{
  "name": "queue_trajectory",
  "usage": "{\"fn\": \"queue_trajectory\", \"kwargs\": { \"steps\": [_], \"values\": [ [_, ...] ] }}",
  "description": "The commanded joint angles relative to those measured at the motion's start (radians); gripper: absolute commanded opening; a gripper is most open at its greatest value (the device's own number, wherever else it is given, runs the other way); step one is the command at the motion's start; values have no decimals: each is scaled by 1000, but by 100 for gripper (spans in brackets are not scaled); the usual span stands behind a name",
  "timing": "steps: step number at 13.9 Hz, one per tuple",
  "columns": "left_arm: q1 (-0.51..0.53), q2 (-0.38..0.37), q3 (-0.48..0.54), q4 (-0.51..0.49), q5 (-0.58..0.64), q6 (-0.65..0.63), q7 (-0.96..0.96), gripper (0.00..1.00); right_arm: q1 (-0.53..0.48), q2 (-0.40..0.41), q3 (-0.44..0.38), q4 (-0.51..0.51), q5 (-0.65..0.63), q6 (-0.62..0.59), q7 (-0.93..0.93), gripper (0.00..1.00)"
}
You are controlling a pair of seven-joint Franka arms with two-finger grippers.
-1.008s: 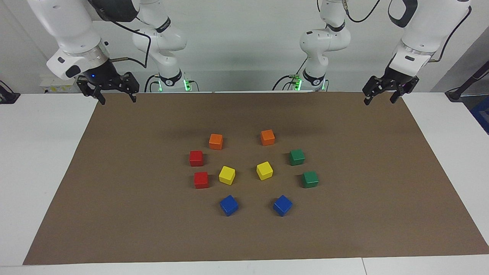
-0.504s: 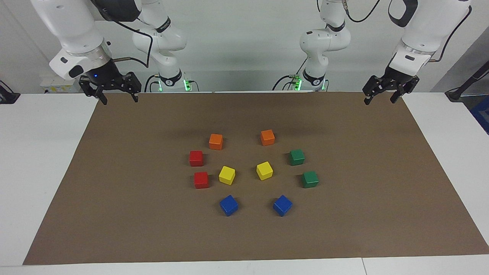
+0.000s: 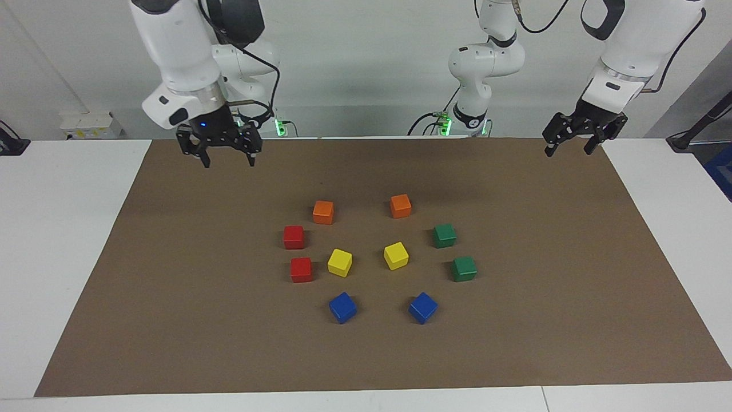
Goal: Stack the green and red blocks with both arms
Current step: 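Reach the right gripper to a red cube while the left gripper reaches green, then grasp the nearer green cube with the left gripper while the right grasps red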
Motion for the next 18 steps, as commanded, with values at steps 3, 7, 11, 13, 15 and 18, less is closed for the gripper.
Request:
{"fn": "queue_trajectory", "kwargs": {
  "steps": [3,7,11,13,15,18],
  "values": [
    [-66,-3,0,-73,-17,126,-34,100,38,130,-3,-56,-1,247,59,100],
    [-181,124,0,-84,-18,239,-130,100,29,164,-3,-103,1,319,43,100],
    [-260,241,1,-130,-9,380,-157,100,37,161,-1,-200,1,414,46,100],
    [-293,276,3,-189,-6,475,-164,100,37,163,-1,-226,1,442,46,100],
    [-298,303,1,-207,-6,515,-164,100,37,163,-1,-257,1,472,45,100],
    [-315,359,3,-219,-6,573,-170,100,41,161,2,-285,1,482,49,100]
  ]
}}
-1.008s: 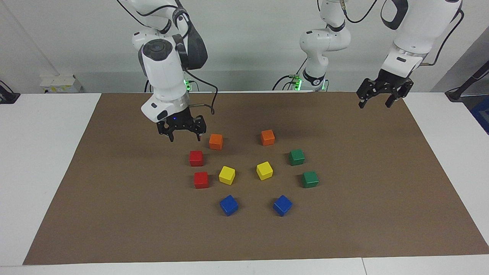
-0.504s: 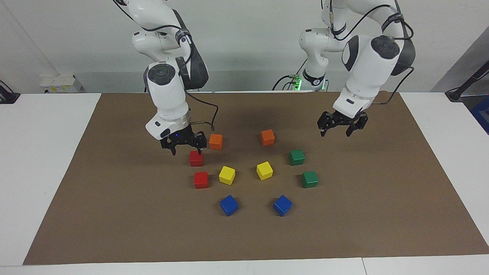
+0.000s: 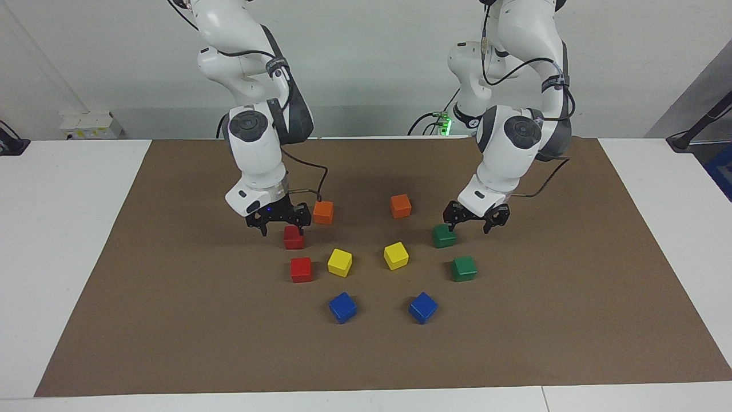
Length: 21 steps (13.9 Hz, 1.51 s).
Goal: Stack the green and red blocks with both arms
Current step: 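Grasp the nearer green cube with the left gripper while the right grasps red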
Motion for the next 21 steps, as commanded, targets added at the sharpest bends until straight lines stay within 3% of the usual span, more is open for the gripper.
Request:
{"fn": "queue_trajectory", "kwargs": {
  "steps": [1,5,11,18,19,21],
  "values": [
    [-39,50,16,-18,1,58,-21,100,6,-15,7,-38,1,28,-1,100],
    [-49,72,16,-25,2,75,-33,100,26,-20,7,-89,7,102,14,100],
    [-62,72,16,-94,2,170,-57,100,26,-11,7,-101,7,113,9,100],
    [-68,72,16,-111,2,180,-90,100,26,26,7,-106,7,125,6,100],
    [-73,72,16,-111,2,181,-91,97,26,35,7,-109,7,152,6,99],
    [-81,70,18,-113,2,183,-97,79,26,50,7,-117,7,162,5,96]
  ]
}}
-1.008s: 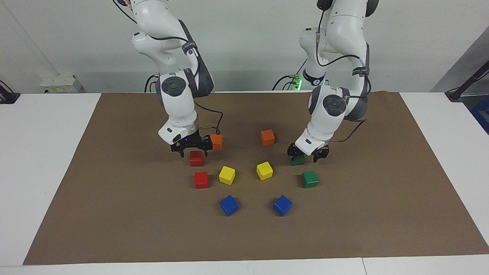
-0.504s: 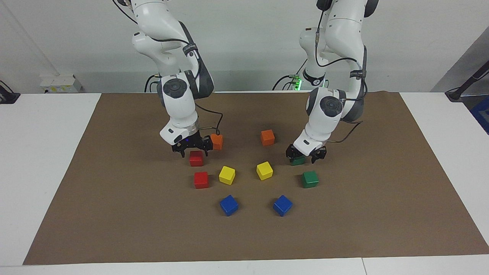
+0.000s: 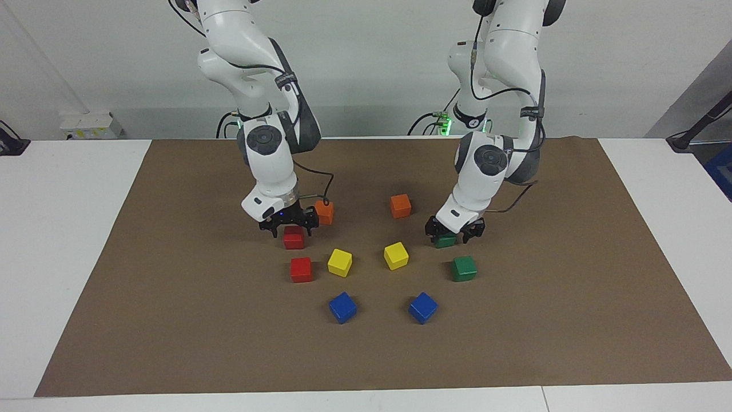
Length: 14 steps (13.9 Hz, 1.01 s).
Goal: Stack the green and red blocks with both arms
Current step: 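Grasp the nearer green cube with the left gripper while the right grasps red, then carry the green cube outward with the left gripper while the right carries red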
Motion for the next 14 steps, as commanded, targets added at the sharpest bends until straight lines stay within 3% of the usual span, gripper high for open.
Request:
{"fn": "queue_trajectory", "kwargs": {
  "steps": [1,2,3,4,5,6,7,9,11,14],
  "values": [
    [-27,-12,18,-26,2,36,-25,70,-1,18,2,-15,5,33,4,95],
    [-38,-12,19,-31,17,42,-33,53,-1,18,0,-15,5,32,3,95],
    [-47,-14,19,-38,48,44,-54,15,-1,19,2,-16,5,32,3,95],
    [-45,-14,19,-44,65,44,-61,0,-1,19,2,-20,5,33,3,88],
    [-47,-15,19,-43,65,42,-61,0,-1,19,2,-23,5,33,3,72],
    [-45,-15,19,-43,65,39,-61,0,-1,19,2,-23,5,24,1,29],
    [-44,-15,19,-40,65,35,-61,0,-1,18,2,-17,5,15,4,0],
    [-33,-26,22,-22,65,16,-61,0,-12,9,0,46,4,-78,-2,0],
    [3,-58,25,20,65,-61,-51,0,-47,9,-8,200,4,-283,-58,0],
    [108,-136,22,43,65,-154,2,0,-209,12,-8,289,2,-375,-274,0]
  ]
}}
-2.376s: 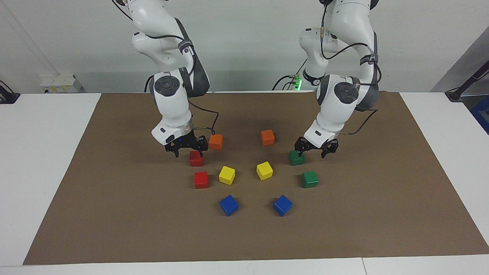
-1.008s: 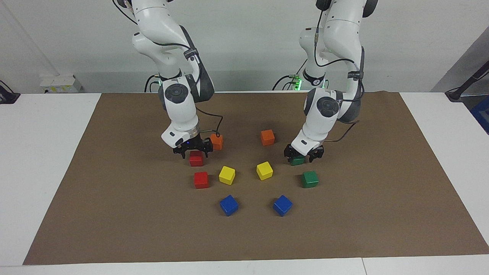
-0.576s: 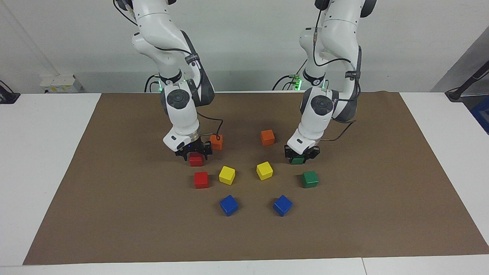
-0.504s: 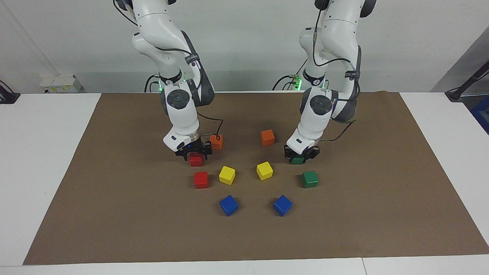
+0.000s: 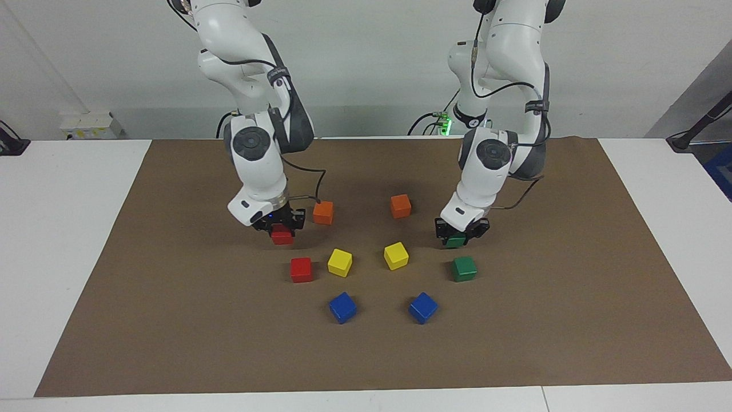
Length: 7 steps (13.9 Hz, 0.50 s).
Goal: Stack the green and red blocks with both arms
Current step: 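Carry the green cube outward with the left gripper while the right carries red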
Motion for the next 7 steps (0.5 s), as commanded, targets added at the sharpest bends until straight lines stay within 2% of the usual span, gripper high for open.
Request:
{"fn": "queue_trajectory", "kwargs": {
  "steps": [1,5,7],
  "values": [
    [114,-102,-4,-4,13,-98,80,0,-143,11,7,38,4,-27,-190,0],
    [340,-129,-4,-15,6,-157,356,0,-233,6,7,-14,1,43,-242,0],
    [429,-139,-4,-31,4,-155,479,0,-243,6,5,-61,1,121,-258,0]
  ]
}}
